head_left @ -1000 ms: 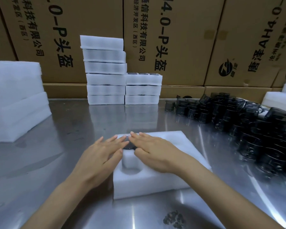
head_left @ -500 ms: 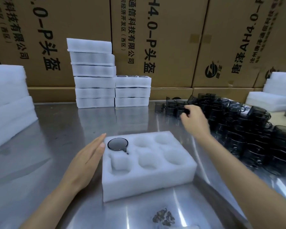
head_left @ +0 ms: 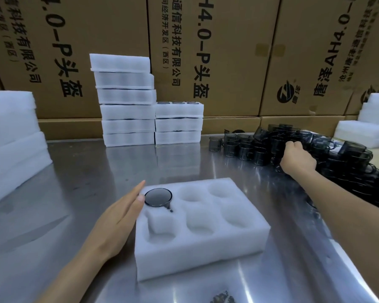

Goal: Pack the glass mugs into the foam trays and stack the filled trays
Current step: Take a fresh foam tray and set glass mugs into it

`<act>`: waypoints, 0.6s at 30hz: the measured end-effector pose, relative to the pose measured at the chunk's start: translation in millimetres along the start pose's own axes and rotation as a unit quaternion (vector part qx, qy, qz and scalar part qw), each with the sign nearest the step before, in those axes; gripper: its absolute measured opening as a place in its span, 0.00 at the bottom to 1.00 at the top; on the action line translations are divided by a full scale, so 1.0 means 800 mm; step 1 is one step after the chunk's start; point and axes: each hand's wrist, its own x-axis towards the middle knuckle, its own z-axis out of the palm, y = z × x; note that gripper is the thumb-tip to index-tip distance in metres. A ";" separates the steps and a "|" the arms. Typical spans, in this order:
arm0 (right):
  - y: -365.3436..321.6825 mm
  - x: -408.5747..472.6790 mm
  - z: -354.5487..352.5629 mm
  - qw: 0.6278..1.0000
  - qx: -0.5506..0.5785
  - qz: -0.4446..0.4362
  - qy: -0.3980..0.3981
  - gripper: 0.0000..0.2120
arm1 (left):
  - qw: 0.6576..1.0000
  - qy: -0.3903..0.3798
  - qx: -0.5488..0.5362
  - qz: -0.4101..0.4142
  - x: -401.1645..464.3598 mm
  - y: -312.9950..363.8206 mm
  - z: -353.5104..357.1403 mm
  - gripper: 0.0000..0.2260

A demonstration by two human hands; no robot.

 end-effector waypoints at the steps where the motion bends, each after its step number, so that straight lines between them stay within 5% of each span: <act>1: 0.001 0.001 0.001 1.000 -0.003 -0.001 0.017 0.15 | 1.000 -0.001 -0.001 -0.002 0.000 0.000 0.000 0.20; 7: -0.003 -0.002 -0.009 0.999 -0.006 0.009 0.045 0.13 | 1.000 -0.001 -0.006 -0.006 0.001 0.003 0.000 0.20; 12: -0.029 -0.027 -0.040 0.987 0.119 -0.049 0.099 0.11 | 1.000 0.003 -0.010 -0.007 0.000 0.004 0.001 0.22; 15: -0.056 -0.065 -0.054 0.947 0.261 -0.128 0.136 0.11 | 1.000 0.004 -0.009 -0.008 -0.001 0.004 0.001 0.24; 18: -0.088 -0.113 -0.063 0.871 0.461 -0.165 0.049 0.14 | 1.000 0.004 -0.009 -0.008 -0.001 0.005 0.001 0.24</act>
